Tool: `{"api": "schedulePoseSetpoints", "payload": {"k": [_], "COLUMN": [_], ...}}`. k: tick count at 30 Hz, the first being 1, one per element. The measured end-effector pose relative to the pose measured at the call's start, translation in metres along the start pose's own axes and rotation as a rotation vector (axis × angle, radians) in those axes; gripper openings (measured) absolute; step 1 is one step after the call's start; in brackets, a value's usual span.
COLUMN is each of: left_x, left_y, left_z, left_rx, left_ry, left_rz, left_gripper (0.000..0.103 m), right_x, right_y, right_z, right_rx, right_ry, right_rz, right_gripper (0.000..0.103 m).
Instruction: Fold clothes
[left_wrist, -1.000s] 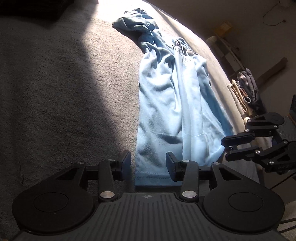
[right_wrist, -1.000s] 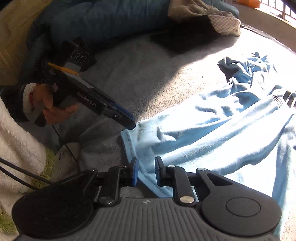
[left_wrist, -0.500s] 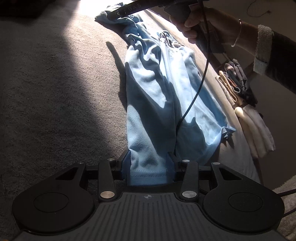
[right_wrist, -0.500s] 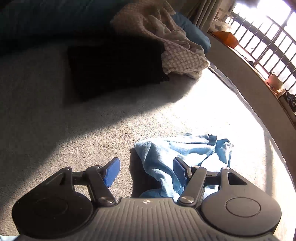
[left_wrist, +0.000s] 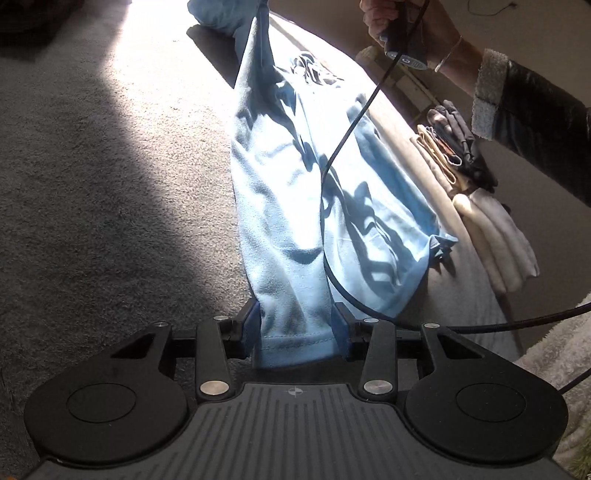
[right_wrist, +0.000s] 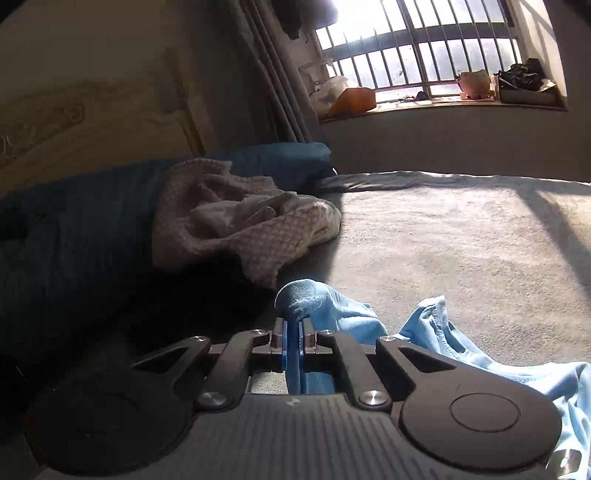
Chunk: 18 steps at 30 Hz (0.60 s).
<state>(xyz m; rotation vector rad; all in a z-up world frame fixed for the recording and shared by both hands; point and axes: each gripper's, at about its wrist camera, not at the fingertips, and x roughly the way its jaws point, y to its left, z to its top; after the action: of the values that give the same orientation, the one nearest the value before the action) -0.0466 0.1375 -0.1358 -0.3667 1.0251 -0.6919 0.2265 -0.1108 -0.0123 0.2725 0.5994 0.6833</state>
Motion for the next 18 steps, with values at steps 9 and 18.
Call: {"api": "schedulePoseSetpoints", "payload": {"k": [9,18], "left_x": [-0.006,-0.004], "left_y": [-0.011,-0.014], "left_z": [0.003,0.007], "left_rx": [0.038,0.008], "left_ry": [0.019,-0.039], "left_rz": [0.018,0.087], "left_gripper": [0.041,0.040], "right_x": [-0.099,-0.087], "right_y": [-0.153,-0.163], "right_z": [-0.064,-0.076], "right_rx": [0.596,0.672], "right_ry": [-0.135,-0.144], "right_rz": [-0.128,-0.137], "right_gripper": [0.005,0.005]}}
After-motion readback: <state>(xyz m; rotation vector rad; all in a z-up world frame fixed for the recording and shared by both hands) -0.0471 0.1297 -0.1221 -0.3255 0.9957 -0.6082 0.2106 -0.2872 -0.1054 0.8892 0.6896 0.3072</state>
